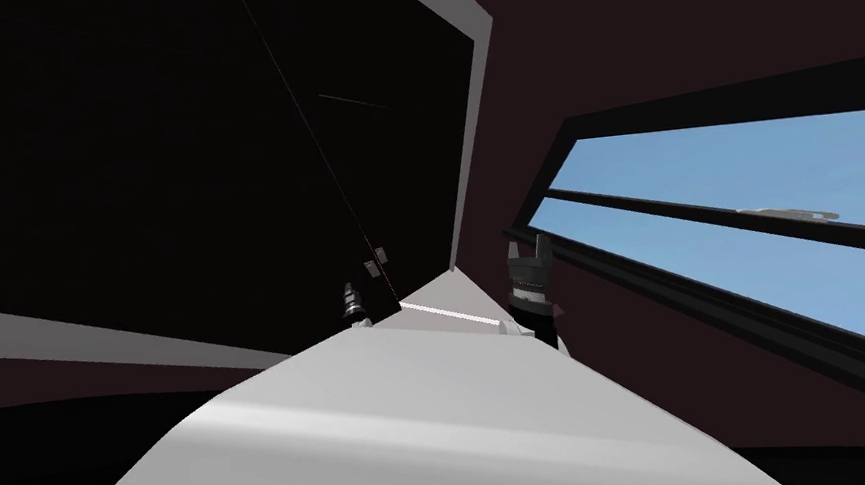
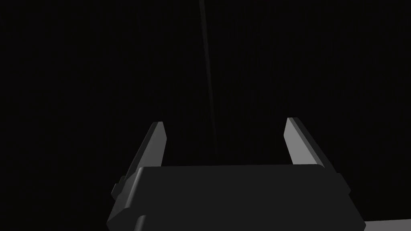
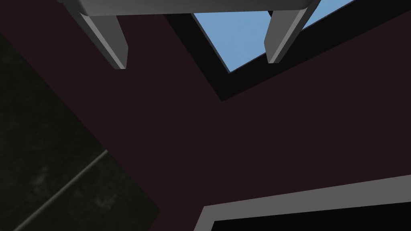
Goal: Pull the door open
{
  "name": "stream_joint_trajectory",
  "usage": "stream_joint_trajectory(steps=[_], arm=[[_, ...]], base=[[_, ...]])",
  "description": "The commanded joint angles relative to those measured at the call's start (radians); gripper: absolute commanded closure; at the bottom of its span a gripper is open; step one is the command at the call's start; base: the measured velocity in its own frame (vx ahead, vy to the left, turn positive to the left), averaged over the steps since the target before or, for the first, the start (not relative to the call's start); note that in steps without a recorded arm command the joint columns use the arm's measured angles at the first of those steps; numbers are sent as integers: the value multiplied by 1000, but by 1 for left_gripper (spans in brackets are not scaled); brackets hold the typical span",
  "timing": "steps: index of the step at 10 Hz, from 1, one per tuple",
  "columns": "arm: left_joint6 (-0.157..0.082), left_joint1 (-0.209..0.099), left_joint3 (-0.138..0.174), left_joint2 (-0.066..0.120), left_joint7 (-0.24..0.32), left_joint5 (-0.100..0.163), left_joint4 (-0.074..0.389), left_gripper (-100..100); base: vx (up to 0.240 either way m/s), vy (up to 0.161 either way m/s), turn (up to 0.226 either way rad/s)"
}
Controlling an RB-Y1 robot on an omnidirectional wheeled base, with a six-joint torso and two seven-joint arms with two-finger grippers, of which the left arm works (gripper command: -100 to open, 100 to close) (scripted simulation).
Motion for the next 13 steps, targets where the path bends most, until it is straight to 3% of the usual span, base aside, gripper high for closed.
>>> stream_joint_trajectory(steps=[1, 5, 6, 11, 13], arm=[[10, 5, -5, 16, 20, -3, -10, -100], [12, -19, -16, 26, 35, -11, -12, -100], [12, -19, -16, 26, 35, -11, -12, 100], [12, -19, -16, 26, 35, -11, -12, 100], [11, -4, -24, 26, 46, -20, -10, 100]], base=[[225, 11, -57], [226, -7, -82], [-24, -2, 22], [-23, 1, -10], [-175, 3, -3]])
